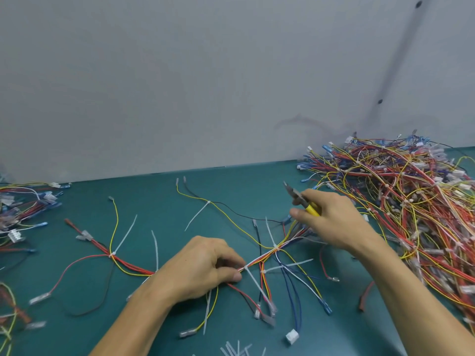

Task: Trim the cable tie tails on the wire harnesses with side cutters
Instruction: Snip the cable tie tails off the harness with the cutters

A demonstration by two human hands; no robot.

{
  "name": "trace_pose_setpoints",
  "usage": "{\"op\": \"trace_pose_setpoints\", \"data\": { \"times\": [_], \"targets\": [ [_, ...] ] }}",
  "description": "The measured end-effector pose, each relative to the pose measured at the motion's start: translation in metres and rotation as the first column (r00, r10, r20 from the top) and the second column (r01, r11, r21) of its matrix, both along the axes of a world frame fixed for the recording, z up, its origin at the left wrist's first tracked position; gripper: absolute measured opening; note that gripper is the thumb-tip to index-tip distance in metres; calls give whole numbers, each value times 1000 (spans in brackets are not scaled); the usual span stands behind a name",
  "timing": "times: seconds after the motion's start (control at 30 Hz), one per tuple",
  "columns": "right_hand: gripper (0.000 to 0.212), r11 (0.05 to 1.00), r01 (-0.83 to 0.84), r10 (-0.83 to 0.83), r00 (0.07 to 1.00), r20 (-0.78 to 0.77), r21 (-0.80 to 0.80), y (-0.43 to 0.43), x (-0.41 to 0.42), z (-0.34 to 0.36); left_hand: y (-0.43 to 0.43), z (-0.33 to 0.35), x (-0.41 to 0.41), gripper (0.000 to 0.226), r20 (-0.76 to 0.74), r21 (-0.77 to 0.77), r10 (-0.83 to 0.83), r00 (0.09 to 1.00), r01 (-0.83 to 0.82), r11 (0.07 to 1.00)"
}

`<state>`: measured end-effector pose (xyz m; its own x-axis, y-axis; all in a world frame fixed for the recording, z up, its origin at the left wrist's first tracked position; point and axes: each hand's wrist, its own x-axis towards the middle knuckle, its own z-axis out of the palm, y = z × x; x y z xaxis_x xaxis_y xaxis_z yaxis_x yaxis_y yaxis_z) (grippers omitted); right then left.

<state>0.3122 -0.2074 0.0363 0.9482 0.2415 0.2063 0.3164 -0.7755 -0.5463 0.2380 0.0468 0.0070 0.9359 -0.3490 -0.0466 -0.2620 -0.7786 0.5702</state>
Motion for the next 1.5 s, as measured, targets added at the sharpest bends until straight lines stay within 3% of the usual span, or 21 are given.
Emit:
{"op": "trace_pose_setpoints", "data": {
  "times": [0.13, 0.33, 0.43, 0.53, 0.63, 0.77, 0.9, 1.07, 1.23, 1.3, 1.37, 1.5],
  "targets": [
    [20, 984, 135, -143, 988, -62, -119, -1, 2, -5, 2, 1, -1, 20, 29, -16, 67, 997, -67, 998],
    [27, 953, -7, -56, 978, -200, -304, 6, -2, -17, 7, 5, 0, 17, 83, -77, 184, 979, -178, 981],
    [27, 956, -24, -38, 978, -206, -293, 5, -2, -14, 13, 16, 5, 10, 228, -167, 367, 902, -335, 927],
    [24, 970, -9, -40, 979, -198, -242, 2, -1, -9, 14, 32, 19, 13, 321, -143, 439, 839, -415, 898],
    [26, 980, 8, -43, 984, -175, -200, -1, 1, -7, 4, 38, 32, 19, 311, -86, 390, 866, -383, 920],
    [31, 992, -7, -14, 986, -166, -128, 0, 1, -9, -27, 22, 27, 24, 207, -21, 203, 957, -203, 979],
    [31, 994, 33, -46, 992, -122, -107, 5, -1, -8, -47, -3, 14, 33, 146, 30, 77, 986, -82, 996],
    [35, 980, 109, -124, 989, -81, -168, 6, -4, 0, -50, -13, 10, 20, 211, -59, 98, 973, -88, 994],
    [84, 985, 46, -92, 955, -282, -164, 6, -6, 4, -49, -16, 8, 20, 244, -88, 93, 965, -74, 993],
    [90, 987, 10, -63, 943, -326, -163, 7, -7, 2, -48, -17, 8, 20, 254, -94, 90, 963, -68, 993],
    [72, 991, 5, -45, 955, -294, -135, 6, -7, -2, -47, -18, 8, 21, 256, -106, 94, 962, -69, 992],
    [12, 987, -21, 9, 997, -80, -158, 2, -7, -3, -47, -19, 7, 21, 267, -113, 101, 958, -73, 991]
  ]
}}
